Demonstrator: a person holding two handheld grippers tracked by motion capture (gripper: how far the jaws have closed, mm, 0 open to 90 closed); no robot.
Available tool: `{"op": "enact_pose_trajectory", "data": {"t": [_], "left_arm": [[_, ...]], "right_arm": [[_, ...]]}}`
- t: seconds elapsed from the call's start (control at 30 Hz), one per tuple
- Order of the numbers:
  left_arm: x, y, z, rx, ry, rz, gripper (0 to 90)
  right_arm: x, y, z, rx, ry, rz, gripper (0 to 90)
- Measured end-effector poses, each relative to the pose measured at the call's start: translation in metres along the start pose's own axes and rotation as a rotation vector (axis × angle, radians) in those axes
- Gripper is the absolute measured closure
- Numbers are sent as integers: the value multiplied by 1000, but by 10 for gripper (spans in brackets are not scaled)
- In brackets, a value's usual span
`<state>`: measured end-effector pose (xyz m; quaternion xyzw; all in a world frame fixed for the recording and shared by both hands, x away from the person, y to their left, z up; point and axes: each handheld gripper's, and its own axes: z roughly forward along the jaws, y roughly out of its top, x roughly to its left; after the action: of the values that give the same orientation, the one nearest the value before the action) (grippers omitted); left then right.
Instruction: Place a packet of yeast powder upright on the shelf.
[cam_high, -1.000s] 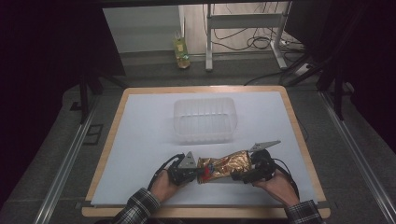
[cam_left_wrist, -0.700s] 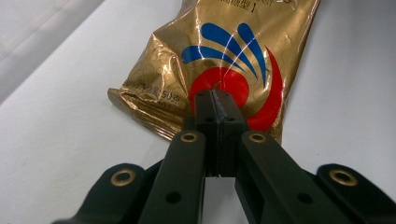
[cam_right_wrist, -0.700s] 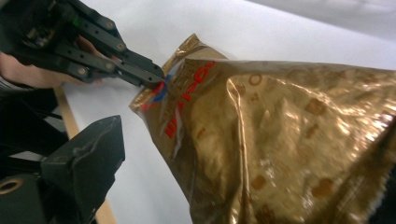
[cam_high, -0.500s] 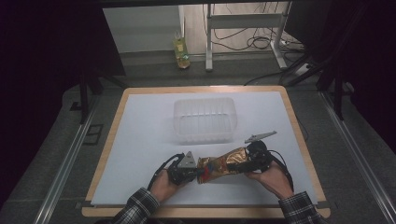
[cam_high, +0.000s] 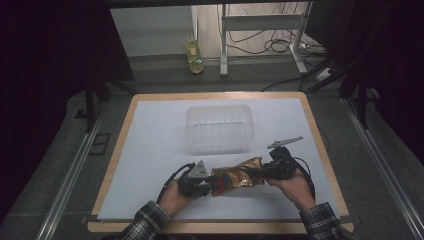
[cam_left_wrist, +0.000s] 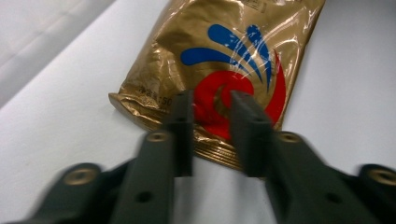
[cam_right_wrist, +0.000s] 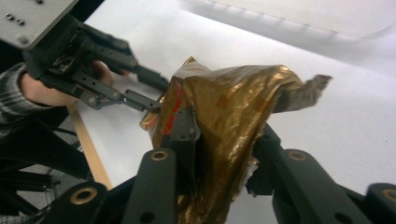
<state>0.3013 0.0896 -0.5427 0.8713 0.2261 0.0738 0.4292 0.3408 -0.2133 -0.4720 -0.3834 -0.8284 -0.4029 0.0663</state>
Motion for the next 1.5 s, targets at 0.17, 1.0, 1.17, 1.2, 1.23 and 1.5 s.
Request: {"op": "enact_pose_trajectory", "data": {"t": [0.17, 1.0, 1.17, 1.2, 1.23, 1.5], "left_arm": [[3, -1, -2, -23, 21, -20, 577], [-16, -3, -17, 11, 88, 79, 110], [-14, -6, -23, 0, 115, 44, 38], [-15, -7, -24, -4, 118, 43, 31], [-15, -8, -26, -8, 122, 39, 28], [-18, -16, -35, -6, 144, 38, 14]], "right_arm": [[1, 1, -4, -3, 11, 15, 732], [4, 13, -30, -82, 24, 17, 741], [0, 14, -35, -107, 23, 32, 743], [0, 14, -36, -111, 23, 35, 744], [0, 15, -37, -109, 20, 52, 744], [0, 21, -40, -134, 32, 54, 746]]}}
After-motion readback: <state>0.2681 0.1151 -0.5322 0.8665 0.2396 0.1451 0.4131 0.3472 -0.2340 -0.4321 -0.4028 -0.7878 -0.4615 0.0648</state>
